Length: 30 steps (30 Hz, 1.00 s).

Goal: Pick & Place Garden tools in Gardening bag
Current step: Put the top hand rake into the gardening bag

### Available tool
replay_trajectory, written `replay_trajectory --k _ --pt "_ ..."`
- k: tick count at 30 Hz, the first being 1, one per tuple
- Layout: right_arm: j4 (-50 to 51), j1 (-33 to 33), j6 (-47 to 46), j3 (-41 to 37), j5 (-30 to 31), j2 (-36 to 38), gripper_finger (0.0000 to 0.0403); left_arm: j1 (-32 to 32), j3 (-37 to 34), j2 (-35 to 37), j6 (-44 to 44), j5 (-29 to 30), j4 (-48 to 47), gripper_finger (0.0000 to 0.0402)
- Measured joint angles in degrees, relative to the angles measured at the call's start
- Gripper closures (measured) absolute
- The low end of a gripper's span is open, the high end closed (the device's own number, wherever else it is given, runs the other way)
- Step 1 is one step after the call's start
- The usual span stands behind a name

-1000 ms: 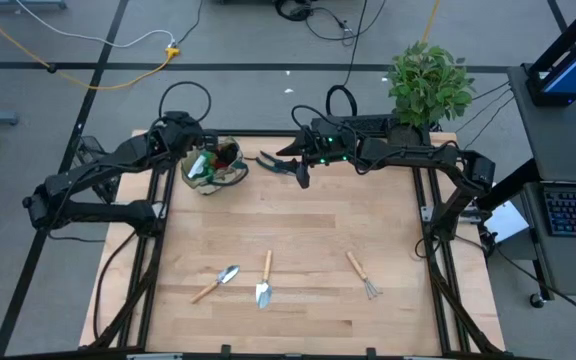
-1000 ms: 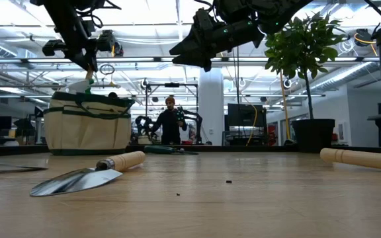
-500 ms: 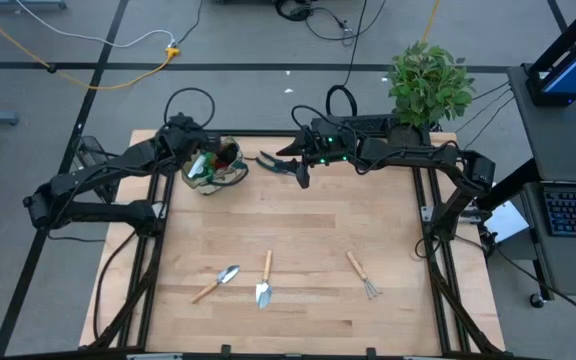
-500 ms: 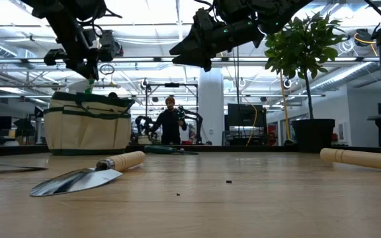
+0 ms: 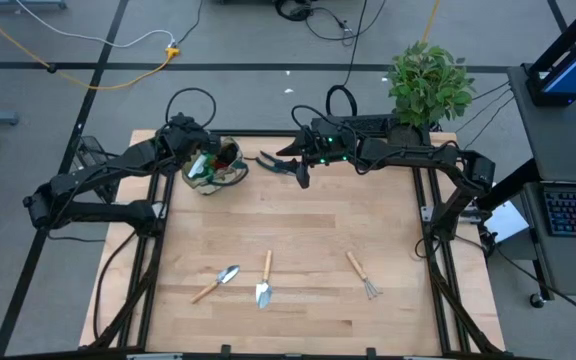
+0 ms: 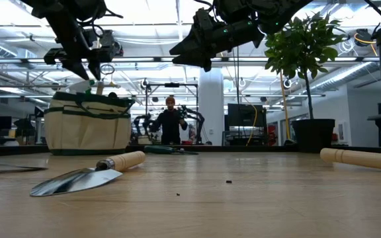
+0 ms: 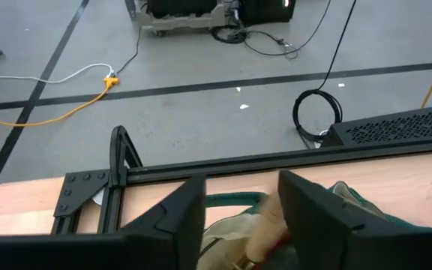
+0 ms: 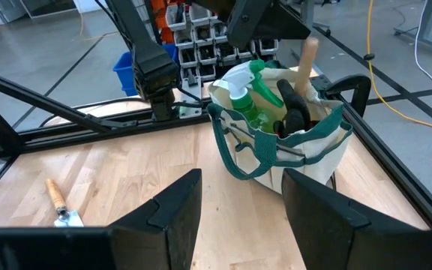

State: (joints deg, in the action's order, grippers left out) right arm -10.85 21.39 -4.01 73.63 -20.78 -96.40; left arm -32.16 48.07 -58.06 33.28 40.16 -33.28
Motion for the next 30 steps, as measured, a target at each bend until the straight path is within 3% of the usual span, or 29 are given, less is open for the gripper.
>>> replay_trajectory --k 13,27,30 --pt "0.0 0.0 -0.9 0.0 0.1 0.0 0.0226 0.0 0.0 0.0 -2.2 0.1 0.0 0.0155" --pt "0.0 0.0 -0.9 0.0 0.2 0.0 0.0225 -0.4 0.0 -1.6 -10.5 -0.2 8.1 0.0167" --pt "0.0 0.0 -1.0 0.0 0.2 0.0 0.0226 -1.3 0.0 -3.5 -10.5 -2.7 8.3 0.0175"
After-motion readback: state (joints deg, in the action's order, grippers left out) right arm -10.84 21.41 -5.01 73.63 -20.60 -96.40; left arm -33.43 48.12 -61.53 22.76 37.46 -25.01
